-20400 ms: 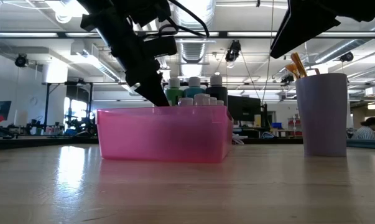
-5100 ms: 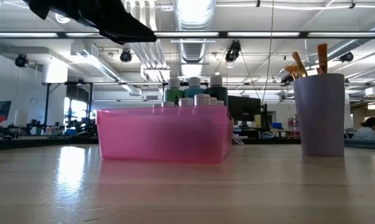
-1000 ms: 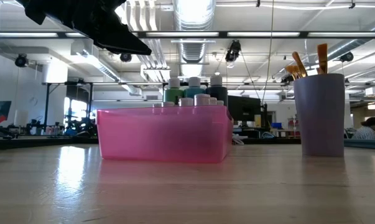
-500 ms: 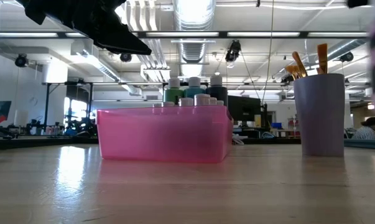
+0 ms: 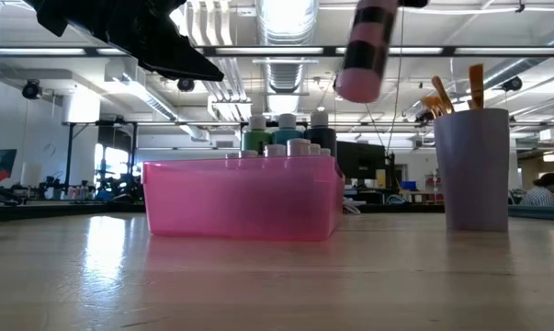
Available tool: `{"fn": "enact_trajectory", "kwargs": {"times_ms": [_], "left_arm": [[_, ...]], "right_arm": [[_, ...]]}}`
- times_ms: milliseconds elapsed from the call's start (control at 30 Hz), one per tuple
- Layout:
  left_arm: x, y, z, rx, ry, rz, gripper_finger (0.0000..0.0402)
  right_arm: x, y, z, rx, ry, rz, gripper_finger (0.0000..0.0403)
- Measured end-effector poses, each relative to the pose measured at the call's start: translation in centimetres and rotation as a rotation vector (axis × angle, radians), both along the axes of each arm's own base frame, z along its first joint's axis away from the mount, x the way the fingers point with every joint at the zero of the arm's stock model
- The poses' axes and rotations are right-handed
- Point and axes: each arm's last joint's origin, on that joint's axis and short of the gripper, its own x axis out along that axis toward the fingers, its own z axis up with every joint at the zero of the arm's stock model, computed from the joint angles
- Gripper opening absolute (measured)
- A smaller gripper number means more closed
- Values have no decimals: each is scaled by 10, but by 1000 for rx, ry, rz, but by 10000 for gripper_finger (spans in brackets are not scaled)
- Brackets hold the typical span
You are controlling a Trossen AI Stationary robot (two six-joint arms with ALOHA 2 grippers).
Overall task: Pick & Place Paint Supplies
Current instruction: Put the small pink paint bottle into the red bin
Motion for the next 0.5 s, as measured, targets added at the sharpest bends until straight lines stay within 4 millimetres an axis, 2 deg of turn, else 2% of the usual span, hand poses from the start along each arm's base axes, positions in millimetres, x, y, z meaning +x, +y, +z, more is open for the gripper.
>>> {"fn": "enact_trajectory", "kwargs": {"times_ms": [233, 500], "left_arm": [[0, 0, 0, 6, 1, -2, 187], [0, 0, 0, 7, 1, -3, 187]], "right_arm": [[12, -30, 0, -41, -10, 24, 114], [23, -41, 3, -52, -88, 73, 113]]}}
